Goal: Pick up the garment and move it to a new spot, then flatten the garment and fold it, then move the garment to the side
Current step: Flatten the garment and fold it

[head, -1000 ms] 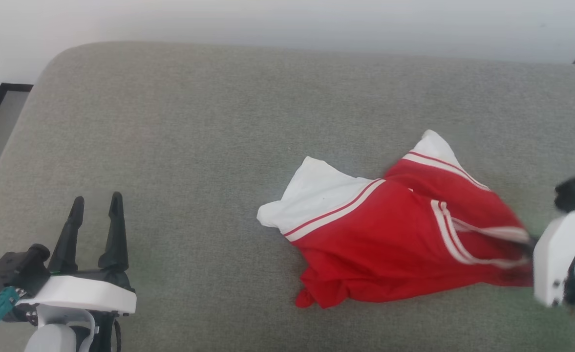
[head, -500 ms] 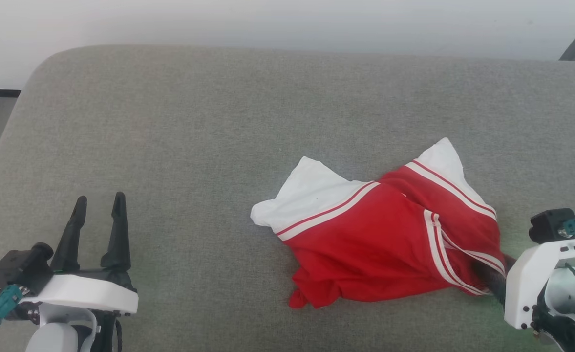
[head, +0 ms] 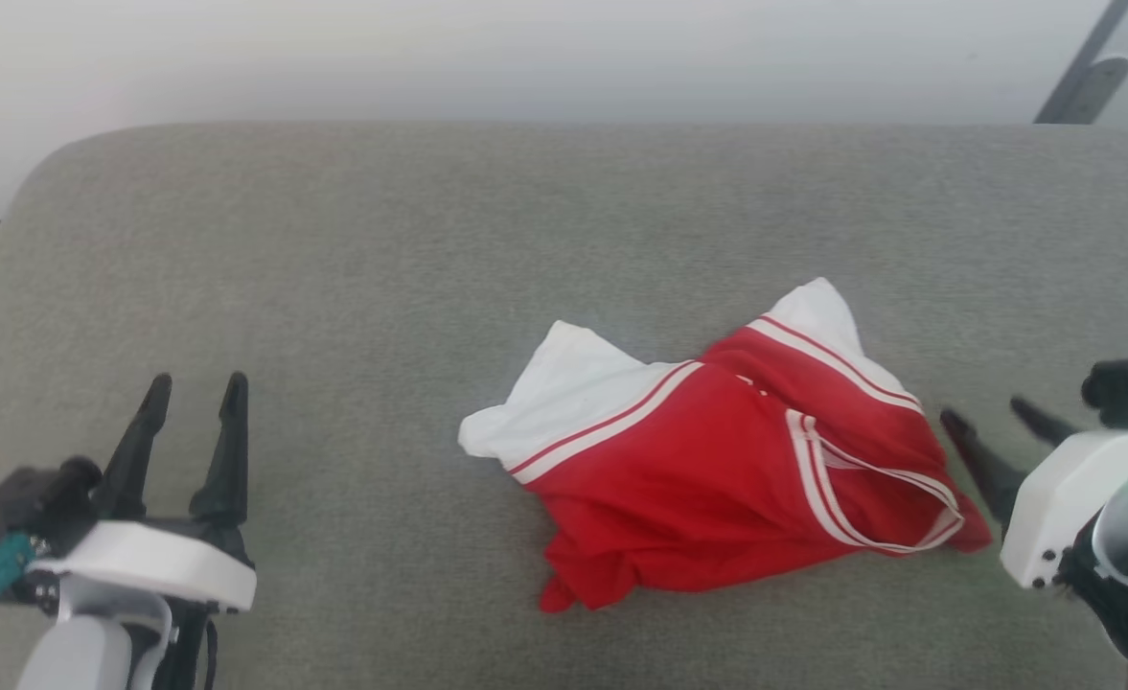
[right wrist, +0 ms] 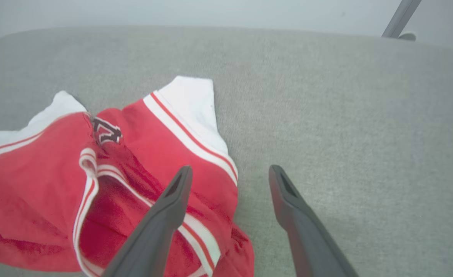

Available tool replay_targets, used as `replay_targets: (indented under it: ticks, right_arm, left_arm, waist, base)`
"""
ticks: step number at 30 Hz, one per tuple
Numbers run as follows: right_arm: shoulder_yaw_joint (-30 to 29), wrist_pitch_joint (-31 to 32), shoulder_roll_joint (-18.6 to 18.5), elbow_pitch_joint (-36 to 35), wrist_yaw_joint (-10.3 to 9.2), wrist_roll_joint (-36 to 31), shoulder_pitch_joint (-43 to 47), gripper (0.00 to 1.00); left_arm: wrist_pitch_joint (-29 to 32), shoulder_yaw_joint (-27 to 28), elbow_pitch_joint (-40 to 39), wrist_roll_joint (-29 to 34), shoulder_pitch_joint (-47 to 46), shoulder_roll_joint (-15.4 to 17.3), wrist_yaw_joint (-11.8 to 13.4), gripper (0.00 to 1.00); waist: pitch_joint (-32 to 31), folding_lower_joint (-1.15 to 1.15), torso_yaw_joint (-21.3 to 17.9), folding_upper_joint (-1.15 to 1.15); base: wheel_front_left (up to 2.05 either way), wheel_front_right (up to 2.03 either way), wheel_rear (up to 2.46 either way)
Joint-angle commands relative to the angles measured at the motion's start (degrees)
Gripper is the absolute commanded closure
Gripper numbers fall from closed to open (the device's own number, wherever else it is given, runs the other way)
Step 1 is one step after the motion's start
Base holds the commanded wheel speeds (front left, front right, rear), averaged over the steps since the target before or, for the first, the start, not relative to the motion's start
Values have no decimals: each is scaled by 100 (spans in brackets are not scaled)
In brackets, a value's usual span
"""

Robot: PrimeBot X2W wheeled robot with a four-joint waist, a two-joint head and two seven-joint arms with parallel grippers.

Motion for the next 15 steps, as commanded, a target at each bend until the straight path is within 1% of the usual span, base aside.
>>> replay_targets:
  ticks: [1,4,8,9,15]
  right_arm:
    - [-21,-205,30,-69,2,-82,-55,0]
    - [-38,-591,78,-172,2,-229,-103,0]
    - [-43,-1164,173,-194,2,-436,-153,0]
    - [-43,-1164,173,-194,2,-436,-153,0]
    - [-214,-1993,420,-112,1,-826,-190,0]
  left_arm:
    - [124,-84,-13,-94,-133,98,-15,0]
    - [384,-271,-112,-263,-288,314,-15,0]
    - [923,-516,-226,-569,-497,568,-15,0]
    - [923,-516,-226,-569,-497,568,-15,0]
    - [1994,-958,-376,-1085,-997,950,-15,0]
  waist:
    - [-46,0,-98,0]
    - [-80,0,-231,0]
    - [-99,0,-419,0]
    - [-99,0,-419,0]
    - [-54,0,-703,0]
  base:
    - [0,0,0]
    - [0,0,0]
    - [0,0,0]
    - [0,0,0]
    - [0,0,0]
